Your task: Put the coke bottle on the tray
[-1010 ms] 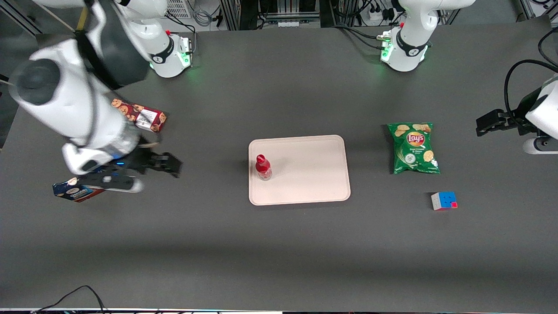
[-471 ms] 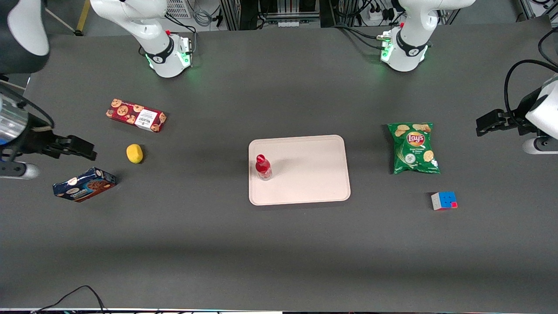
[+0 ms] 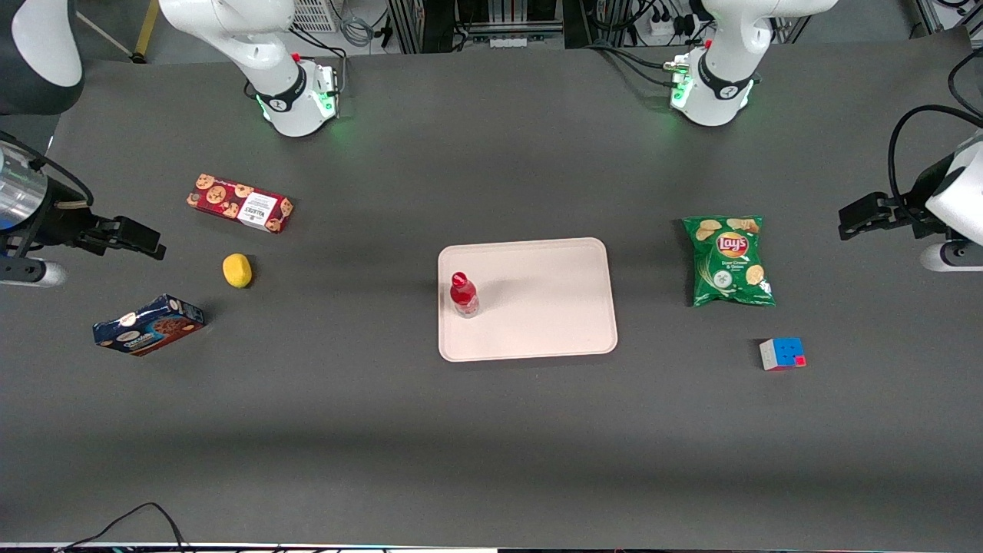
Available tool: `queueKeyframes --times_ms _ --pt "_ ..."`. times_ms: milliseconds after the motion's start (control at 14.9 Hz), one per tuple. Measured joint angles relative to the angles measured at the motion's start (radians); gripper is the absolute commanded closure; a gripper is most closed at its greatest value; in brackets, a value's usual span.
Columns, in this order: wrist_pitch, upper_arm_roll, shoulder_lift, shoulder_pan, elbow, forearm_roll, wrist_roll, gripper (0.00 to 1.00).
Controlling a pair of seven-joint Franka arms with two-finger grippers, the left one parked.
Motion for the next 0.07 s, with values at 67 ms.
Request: queueKeyframes --times_ms 67 --pt "0.012 0.001 -0.014 0.0 -0.022 0.0 0.0 0.0"
